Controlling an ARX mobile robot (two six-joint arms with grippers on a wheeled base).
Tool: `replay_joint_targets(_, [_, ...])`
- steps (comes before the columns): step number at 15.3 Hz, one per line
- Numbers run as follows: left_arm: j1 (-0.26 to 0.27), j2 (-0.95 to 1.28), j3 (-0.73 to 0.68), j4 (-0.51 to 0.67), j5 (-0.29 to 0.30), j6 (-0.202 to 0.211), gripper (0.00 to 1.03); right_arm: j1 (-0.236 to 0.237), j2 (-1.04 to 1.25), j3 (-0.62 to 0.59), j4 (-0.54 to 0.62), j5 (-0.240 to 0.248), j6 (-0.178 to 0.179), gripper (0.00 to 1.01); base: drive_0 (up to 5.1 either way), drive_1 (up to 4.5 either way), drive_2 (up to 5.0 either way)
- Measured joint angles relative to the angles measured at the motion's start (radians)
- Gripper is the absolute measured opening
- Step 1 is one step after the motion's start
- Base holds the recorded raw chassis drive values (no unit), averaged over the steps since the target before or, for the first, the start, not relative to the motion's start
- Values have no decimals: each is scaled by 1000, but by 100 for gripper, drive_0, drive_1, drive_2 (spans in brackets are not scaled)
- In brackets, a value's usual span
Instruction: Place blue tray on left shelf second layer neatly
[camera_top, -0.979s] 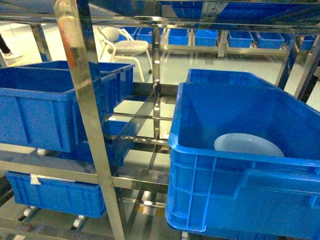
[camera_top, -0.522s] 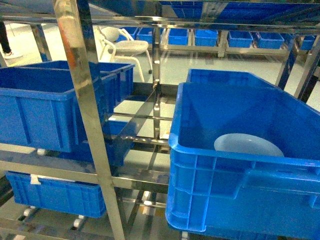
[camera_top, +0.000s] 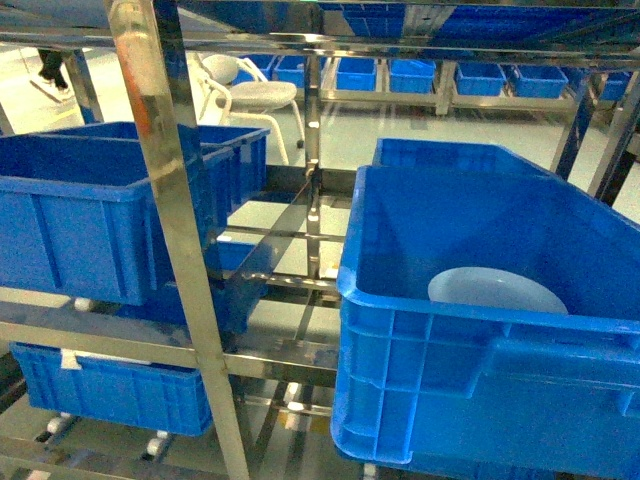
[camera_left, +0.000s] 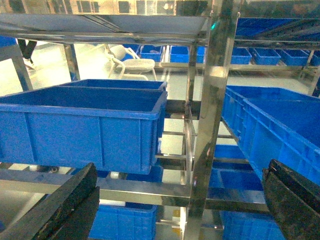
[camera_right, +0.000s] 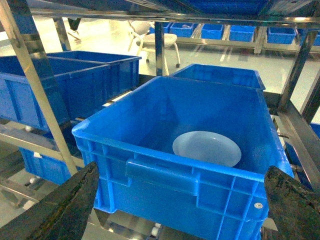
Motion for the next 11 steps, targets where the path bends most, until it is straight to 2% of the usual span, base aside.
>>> replay_joint_targets(1, [0,0,0,0,0,0,98,3,2,0,1,5,-4,98,0,0,0])
replay_joint_targets(2, [0,0,0,0,0,0,98,34,-4,-30,97,119,-17,91,0,0,0])
replay_joint_targets(3, [0,0,0,0,0,0,98,55,-98,-43,14,240,-25,76,0,0,0])
replay_joint_targets(4, [0,0,0,0,-2,0,98,18,-180,-59,-21,252,-31,63,0,0,0])
replay_joint_targets(10, [0,0,0,0,0,0,98,-46,-192,-64,-24,206,-35,40,0,0,0])
replay_joint_targets(11, [0,0,0,0,0,0,98,-80,-229,-90,-33,152,-36,29,0,0,0])
